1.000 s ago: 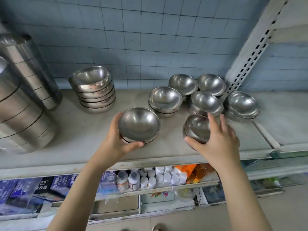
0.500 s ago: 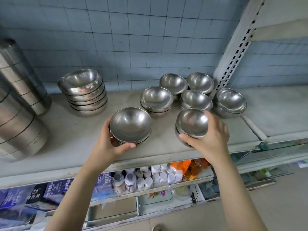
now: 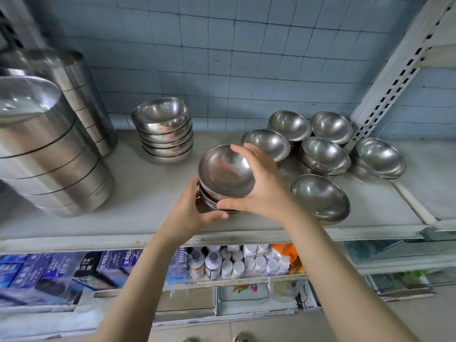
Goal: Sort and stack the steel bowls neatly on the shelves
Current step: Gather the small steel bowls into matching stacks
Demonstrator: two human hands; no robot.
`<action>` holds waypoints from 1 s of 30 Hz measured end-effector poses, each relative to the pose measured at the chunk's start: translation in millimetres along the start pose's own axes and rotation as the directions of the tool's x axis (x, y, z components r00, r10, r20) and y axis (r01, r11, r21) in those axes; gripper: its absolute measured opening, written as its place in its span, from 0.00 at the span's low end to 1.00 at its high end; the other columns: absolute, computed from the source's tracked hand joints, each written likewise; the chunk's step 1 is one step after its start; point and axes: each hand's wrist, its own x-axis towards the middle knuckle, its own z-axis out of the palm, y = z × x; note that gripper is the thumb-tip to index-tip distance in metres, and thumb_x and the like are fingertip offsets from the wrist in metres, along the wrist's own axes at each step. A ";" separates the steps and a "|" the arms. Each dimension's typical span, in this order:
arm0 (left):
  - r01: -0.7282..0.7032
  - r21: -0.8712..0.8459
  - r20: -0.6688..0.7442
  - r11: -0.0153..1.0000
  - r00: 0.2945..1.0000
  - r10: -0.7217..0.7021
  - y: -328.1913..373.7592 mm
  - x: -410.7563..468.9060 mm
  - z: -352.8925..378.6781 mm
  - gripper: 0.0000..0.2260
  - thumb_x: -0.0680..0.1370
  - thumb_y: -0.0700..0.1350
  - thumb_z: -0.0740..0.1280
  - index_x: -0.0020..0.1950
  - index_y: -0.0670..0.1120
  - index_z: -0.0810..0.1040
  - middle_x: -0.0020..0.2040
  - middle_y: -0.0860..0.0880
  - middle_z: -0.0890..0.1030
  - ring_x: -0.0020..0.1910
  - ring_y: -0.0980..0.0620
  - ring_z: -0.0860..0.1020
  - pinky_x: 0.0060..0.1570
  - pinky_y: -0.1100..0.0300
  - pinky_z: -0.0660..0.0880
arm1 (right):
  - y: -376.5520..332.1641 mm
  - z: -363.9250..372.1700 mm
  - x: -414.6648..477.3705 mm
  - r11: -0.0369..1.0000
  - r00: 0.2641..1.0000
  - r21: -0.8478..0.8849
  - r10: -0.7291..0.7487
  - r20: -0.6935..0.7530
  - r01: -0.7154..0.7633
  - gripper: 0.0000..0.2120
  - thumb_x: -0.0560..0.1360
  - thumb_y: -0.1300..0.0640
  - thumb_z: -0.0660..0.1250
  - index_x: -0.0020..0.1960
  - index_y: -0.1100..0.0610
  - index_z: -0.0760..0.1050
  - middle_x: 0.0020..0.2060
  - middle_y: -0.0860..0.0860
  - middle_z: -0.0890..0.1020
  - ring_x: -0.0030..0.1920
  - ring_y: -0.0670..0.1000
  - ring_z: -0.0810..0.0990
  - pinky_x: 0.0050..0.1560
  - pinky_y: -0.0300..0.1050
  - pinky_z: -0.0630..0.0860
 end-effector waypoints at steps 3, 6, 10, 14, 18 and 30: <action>-0.014 0.006 -0.010 1.000 1.000 0.014 1.6 0.3 0.7 0.40 0.63 0.53 0.80 0.71 0.53 0.67 0.50 0.62 0.81 0.50 0.62 0.80 0.51 0.68 0.74 | 7.1 9.8 1.3 1.000 1.000 -0.022 0.003 0.010 -0.002 0.52 0.58 0.43 0.84 0.76 0.43 0.61 0.70 0.38 0.57 0.67 0.35 0.53 0.69 0.37 0.52; -0.020 -0.001 -0.014 1.000 1.000 0.020 2.7 0.4 0.7 0.40 0.63 0.52 0.81 0.72 0.54 0.67 0.56 0.58 0.82 0.56 0.59 0.80 0.56 0.67 0.75 | 11.5 13.1 2.5 0.997 1.000 -0.078 -0.006 -0.014 0.004 0.53 0.56 0.39 0.82 0.76 0.43 0.61 0.76 0.46 0.57 0.74 0.43 0.54 0.73 0.43 0.54; -0.032 0.002 -0.025 0.999 0.999 0.032 5.1 -0.7 1.8 0.41 0.64 0.51 0.80 0.73 0.51 0.66 0.59 0.54 0.81 0.58 0.58 0.80 0.56 0.68 0.75 | 10.4 2.3 -0.5 0.996 0.997 -0.088 0.027 0.067 -0.021 0.58 0.56 0.36 0.80 0.78 0.38 0.52 0.80 0.48 0.50 0.77 0.43 0.48 0.77 0.51 0.50; -0.023 0.021 -0.032 1.000 0.999 0.023 0.9 0.0 2.2 0.43 0.62 0.53 0.81 0.73 0.54 0.65 0.59 0.55 0.81 0.58 0.57 0.81 0.58 0.62 0.76 | 31.2 -27.5 -25.7 0.977 0.987 -0.186 0.078 -0.140 -0.104 0.54 0.59 0.23 0.67 0.78 0.38 0.50 0.80 0.47 0.53 0.79 0.53 0.49 0.77 0.62 0.53; -0.001 0.031 -0.052 1.000 0.999 0.003 -0.3 0.0 4.7 0.43 0.61 0.52 0.80 0.73 0.53 0.66 0.57 0.55 0.82 0.55 0.59 0.81 0.55 0.68 0.76 | 68.9 -55.5 -73.7 0.848 0.865 -0.267 0.356 -0.355 -0.459 0.57 0.56 0.21 0.64 0.78 0.40 0.48 0.80 0.52 0.53 0.79 0.58 0.50 0.76 0.64 0.52; 0.003 0.047 -0.089 0.999 0.996 0.001 -0.7 3.1 -8.3 0.45 0.59 0.54 0.81 0.72 0.55 0.65 0.58 0.58 0.80 0.59 0.57 0.80 0.63 0.55 0.75 | 63.2 -37.6 -96.2 0.877 0.768 0.184 0.477 -0.427 -0.443 0.47 0.62 0.40 0.79 0.74 0.43 0.61 0.70 0.46 0.69 0.69 0.49 0.68 0.67 0.49 0.69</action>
